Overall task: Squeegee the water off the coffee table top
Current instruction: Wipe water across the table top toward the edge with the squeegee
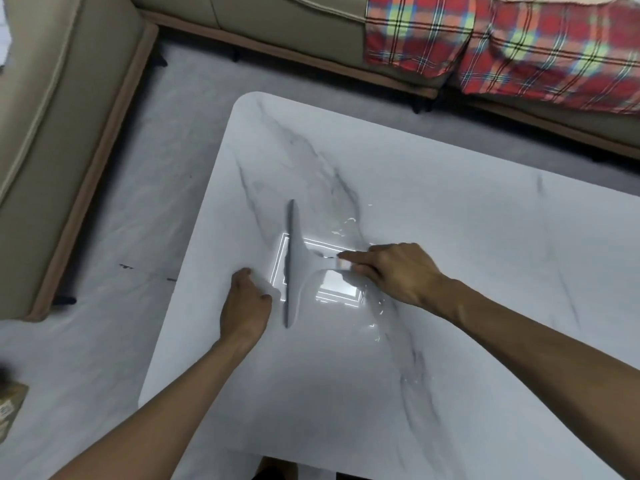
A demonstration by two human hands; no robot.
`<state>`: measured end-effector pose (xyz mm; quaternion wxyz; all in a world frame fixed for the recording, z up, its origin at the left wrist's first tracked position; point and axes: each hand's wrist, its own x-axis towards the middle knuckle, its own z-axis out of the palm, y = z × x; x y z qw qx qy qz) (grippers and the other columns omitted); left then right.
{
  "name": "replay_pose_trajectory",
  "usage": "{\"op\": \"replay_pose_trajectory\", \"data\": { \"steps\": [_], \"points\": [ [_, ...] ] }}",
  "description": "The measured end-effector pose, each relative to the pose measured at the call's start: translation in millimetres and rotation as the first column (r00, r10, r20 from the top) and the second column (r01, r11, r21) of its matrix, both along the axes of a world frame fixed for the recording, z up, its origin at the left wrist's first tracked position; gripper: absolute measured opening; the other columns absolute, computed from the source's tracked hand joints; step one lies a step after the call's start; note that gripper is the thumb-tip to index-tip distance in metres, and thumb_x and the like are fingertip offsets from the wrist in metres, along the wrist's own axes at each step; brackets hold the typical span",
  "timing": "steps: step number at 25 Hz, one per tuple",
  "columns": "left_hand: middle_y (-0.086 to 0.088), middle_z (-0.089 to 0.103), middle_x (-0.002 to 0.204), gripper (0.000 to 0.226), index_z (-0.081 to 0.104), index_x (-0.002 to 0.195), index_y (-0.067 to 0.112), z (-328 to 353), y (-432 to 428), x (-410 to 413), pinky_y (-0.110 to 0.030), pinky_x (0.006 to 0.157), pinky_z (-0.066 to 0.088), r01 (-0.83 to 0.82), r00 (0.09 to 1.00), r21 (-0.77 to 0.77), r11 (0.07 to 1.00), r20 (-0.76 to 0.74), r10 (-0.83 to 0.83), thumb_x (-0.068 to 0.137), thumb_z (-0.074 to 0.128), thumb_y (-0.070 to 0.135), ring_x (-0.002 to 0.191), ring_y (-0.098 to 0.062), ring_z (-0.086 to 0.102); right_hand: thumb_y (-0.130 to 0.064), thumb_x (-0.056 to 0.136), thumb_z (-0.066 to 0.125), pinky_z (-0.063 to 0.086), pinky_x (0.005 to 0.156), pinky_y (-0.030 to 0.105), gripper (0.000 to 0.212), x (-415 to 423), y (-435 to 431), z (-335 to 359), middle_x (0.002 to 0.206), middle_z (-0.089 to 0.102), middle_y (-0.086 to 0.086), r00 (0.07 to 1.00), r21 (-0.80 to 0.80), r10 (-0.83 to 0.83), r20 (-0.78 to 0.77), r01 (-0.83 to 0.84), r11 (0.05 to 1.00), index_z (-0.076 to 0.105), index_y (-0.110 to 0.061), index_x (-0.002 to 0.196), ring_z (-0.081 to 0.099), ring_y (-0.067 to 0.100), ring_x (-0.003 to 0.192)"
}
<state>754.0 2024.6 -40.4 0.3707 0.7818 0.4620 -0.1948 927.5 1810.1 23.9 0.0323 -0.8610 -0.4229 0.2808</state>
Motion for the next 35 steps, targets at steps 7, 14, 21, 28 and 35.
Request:
{"op": "replay_pose_trajectory", "data": {
  "steps": [7,14,21,28,35],
  "points": [
    [-0.006,0.044,0.145,0.062,0.030,0.144,0.016,-6.1,-6.6,17.2,-0.038,0.104,0.040,0.041,0.999,0.049,0.998,0.001,-0.041,0.088,0.057,0.012,0.128,-0.028,0.049,-0.048,0.100,0.028,0.041,0.063,0.032,0.037,32.2,0.7,-22.9,0.086,0.060,-0.009,0.995,-0.004,0.079,-0.058,-0.079,0.997,0.031,-0.065,0.132,0.062,0.022,0.082],
    [-0.010,0.038,0.142,0.052,0.041,0.131,0.011,-8.2,-51.5,67.2,-0.041,0.103,0.043,0.249,0.966,0.066,0.966,0.052,-0.253,0.082,0.058,0.015,0.129,-0.030,0.045,-0.049,0.099,0.026,0.042,0.065,0.031,0.038,62.9,-137.8,9.3,0.089,0.064,-0.012,0.978,-0.183,-0.194,0.082,0.206,0.961,0.040,-0.054,0.135,0.064,0.022,0.087],
    [-0.023,0.012,0.157,0.060,0.031,0.134,0.017,-24.2,-60.6,93.8,-0.036,0.097,0.039,0.327,0.937,-0.066,0.943,-0.105,-0.332,0.083,0.059,0.029,0.147,-0.034,0.015,-0.037,0.103,0.032,0.043,0.084,0.043,0.043,131.6,-42.6,7.7,0.118,0.066,0.015,0.913,0.057,-0.407,0.014,0.406,0.912,0.033,-0.031,0.145,0.058,0.042,0.104],
    [-0.029,0.012,0.154,0.063,0.029,0.133,0.018,-27.8,-59.3,100.2,-0.036,0.098,0.036,0.360,0.917,-0.087,0.929,-0.153,-0.369,0.078,0.057,0.024,0.146,-0.040,0.011,-0.028,0.103,0.028,0.039,0.072,0.041,0.045,128.1,-28.5,-22.0,0.103,0.065,0.022,0.887,0.013,-0.461,-0.006,0.462,0.887,0.024,-0.032,0.147,0.054,0.042,0.086],
    [-0.026,0.000,0.158,0.066,0.026,0.139,0.015,-16.3,-61.3,94.0,-0.036,0.102,0.038,0.368,0.912,-0.099,0.925,-0.154,-0.379,0.080,0.055,0.016,0.149,-0.037,0.004,-0.029,0.103,0.030,0.039,0.059,0.033,0.050,30.3,-137.1,21.5,0.077,0.060,0.007,0.901,-0.180,-0.431,-0.041,0.418,0.891,0.018,-0.036,0.151,0.056,0.032,0.067]
  ]
}}
